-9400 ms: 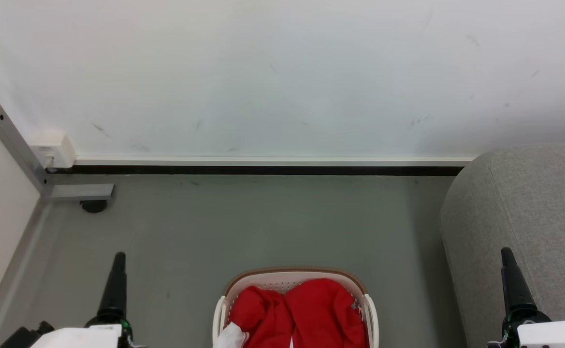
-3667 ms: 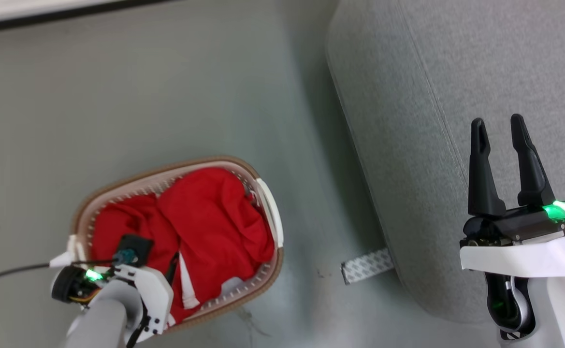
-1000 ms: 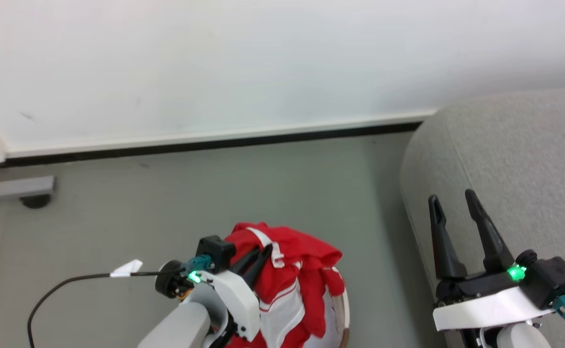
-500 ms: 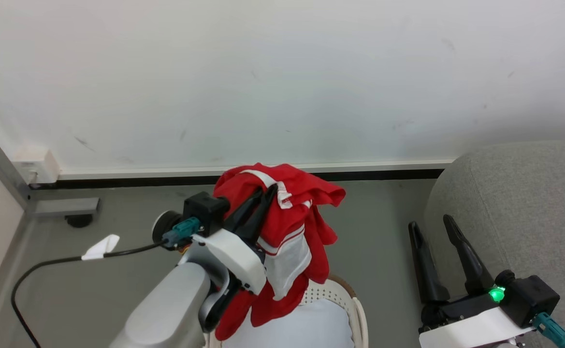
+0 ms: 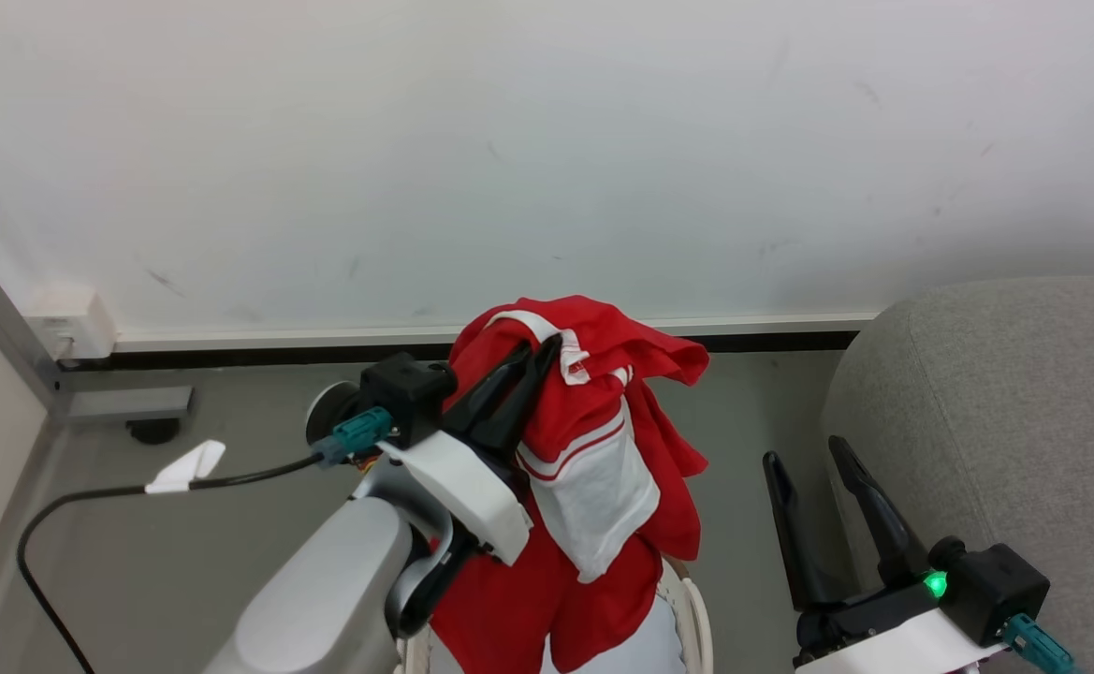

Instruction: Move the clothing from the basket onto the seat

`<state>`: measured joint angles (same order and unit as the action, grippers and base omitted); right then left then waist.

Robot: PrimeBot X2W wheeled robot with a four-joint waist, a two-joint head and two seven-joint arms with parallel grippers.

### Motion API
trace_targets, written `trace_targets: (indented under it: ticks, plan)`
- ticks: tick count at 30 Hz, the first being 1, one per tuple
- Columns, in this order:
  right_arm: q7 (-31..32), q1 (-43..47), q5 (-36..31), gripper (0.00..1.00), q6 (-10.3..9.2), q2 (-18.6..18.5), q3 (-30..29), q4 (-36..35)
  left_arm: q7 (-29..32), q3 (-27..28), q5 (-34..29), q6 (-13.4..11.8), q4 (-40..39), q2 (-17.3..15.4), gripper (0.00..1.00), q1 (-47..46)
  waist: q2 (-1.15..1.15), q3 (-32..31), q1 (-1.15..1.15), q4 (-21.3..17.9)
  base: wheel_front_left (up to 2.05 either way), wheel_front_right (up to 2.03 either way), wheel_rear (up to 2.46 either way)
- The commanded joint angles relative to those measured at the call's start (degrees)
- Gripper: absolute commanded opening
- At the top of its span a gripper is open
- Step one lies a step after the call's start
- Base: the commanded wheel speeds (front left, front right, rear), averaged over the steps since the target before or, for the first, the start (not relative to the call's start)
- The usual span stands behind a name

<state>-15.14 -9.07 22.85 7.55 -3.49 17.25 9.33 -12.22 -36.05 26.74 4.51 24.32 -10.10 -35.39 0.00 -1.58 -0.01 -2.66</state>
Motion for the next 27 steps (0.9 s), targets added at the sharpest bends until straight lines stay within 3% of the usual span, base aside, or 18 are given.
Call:
trace_targets:
  ticks: [1,13,27]
  plan:
    - [0.0,0.5,-0.3,1.00,-0.12,-0.5,0.4,0.4,0.0,0.0,0.9,-0.2,-0.8,-0.4,0.00,0.6,0.00,0.0,0.01,0.0,0.00,0.00,0.00]
    - [0.0,-1.9,0.8,1.00,-0.12,-3.2,7.1,5.7,1.1,-1.5,1.0,-0.4,-4.5,-0.1,0.00,1.5,0.00,0.4,0.01,1.1,0.00,0.00,0.00]
    - [0.0,-12.2,5.0,1.00,-0.12,-4.6,16.2,20.1,2.5,-5.8,1.2,0.5,-7.3,2.1,0.00,2.2,0.00,0.8,0.01,6.4,0.00,0.00,0.00]
